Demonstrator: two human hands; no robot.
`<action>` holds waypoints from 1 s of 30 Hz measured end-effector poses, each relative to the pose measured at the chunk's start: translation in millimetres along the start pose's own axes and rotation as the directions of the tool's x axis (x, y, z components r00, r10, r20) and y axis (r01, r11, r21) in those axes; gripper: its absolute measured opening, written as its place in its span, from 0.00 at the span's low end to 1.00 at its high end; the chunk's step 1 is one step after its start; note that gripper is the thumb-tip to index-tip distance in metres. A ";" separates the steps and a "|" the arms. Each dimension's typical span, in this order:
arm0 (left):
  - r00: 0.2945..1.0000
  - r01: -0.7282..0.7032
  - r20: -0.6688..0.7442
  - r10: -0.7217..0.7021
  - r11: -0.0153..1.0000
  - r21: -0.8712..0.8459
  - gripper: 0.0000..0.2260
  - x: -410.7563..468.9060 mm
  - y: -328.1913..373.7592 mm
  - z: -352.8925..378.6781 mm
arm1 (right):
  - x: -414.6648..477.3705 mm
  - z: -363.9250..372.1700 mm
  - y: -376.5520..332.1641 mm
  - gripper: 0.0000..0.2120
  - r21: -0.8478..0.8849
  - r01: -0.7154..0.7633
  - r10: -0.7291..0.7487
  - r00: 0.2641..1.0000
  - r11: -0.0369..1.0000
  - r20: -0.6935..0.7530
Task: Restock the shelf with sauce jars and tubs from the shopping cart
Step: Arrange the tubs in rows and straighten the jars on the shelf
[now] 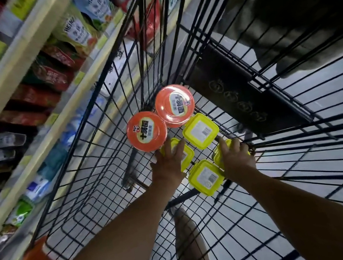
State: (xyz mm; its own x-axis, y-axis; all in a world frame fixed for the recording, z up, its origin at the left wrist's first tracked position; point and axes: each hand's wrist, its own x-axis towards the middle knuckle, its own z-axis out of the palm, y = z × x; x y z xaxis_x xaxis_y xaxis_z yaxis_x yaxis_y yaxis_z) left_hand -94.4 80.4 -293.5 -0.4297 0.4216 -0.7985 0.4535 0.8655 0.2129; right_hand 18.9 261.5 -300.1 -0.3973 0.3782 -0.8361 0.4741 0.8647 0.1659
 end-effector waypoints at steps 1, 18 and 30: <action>1.000 -0.001 -0.017 0.001 1.000 0.009 0.50 1.3 -0.3 1.2 | 0.6 -1.0 0.4 0.60 -0.012 0.009 -0.009 1.000 1.000 -0.002; 0.972 -0.031 -0.229 0.048 0.996 0.078 0.50 -103.2 -48.3 -19.7 | -82.5 -74.6 1.2 0.55 0.038 0.054 -0.048 0.988 0.998 -0.145; 0.884 -0.066 -0.457 0.098 0.994 0.085 0.49 -283.9 -112.3 -74.2 | -238.0 -125.4 -62.6 0.53 0.295 0.458 -0.189 0.753 0.839 -0.630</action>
State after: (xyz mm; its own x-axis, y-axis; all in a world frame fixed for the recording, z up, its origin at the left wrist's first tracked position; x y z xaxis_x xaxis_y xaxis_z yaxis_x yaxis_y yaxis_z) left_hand -81.3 -116.4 -48.9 -0.6920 0.5813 -0.4280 0.5458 0.8094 0.2167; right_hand -14.8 158.9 -45.9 -0.8840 0.3295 -0.3317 0.4478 0.8006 -0.3981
